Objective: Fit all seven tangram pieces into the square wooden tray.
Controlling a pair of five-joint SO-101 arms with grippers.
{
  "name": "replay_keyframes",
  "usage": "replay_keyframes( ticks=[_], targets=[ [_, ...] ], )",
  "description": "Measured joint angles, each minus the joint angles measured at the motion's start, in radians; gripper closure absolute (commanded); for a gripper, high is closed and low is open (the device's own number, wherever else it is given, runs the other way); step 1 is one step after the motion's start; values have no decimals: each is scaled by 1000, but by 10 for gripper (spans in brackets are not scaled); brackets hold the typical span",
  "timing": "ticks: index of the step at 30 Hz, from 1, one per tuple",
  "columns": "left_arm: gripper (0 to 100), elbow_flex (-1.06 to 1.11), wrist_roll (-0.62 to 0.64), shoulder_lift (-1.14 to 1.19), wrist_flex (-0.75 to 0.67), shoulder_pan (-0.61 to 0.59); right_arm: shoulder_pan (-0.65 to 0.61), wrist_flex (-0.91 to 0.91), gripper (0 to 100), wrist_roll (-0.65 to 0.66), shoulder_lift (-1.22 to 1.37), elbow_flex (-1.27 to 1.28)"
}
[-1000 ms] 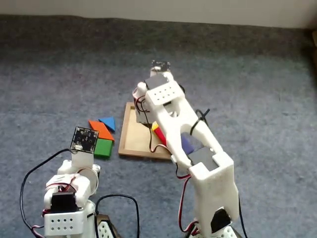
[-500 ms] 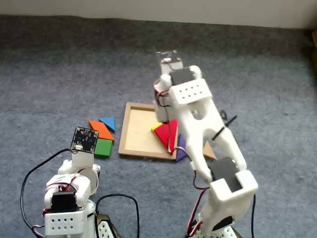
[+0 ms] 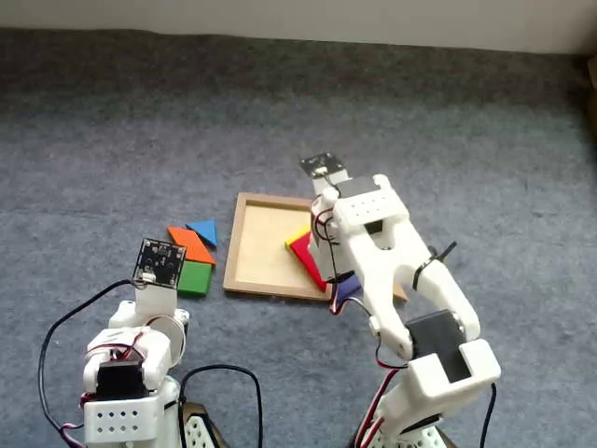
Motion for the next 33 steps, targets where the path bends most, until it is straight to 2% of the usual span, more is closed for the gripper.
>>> replay_keyframes(
  ticks=[5, 10, 17, 26, 33],
  targets=[
    [994, 0, 0, 0, 0, 0, -6, 0, 994, 0, -2, 0],
    [994, 0, 0, 0, 0, 0, -115, 0, 994, 0, -2, 3],
    [994, 0, 0, 0, 0, 0, -184, -9, 994, 0, -2, 3],
    [994, 0, 0, 0, 0, 0, -245, -127, 994, 0, -2, 3],
    [994, 0, 0, 0, 0, 0, -249, 9, 994, 0, -2, -58]
  ],
)
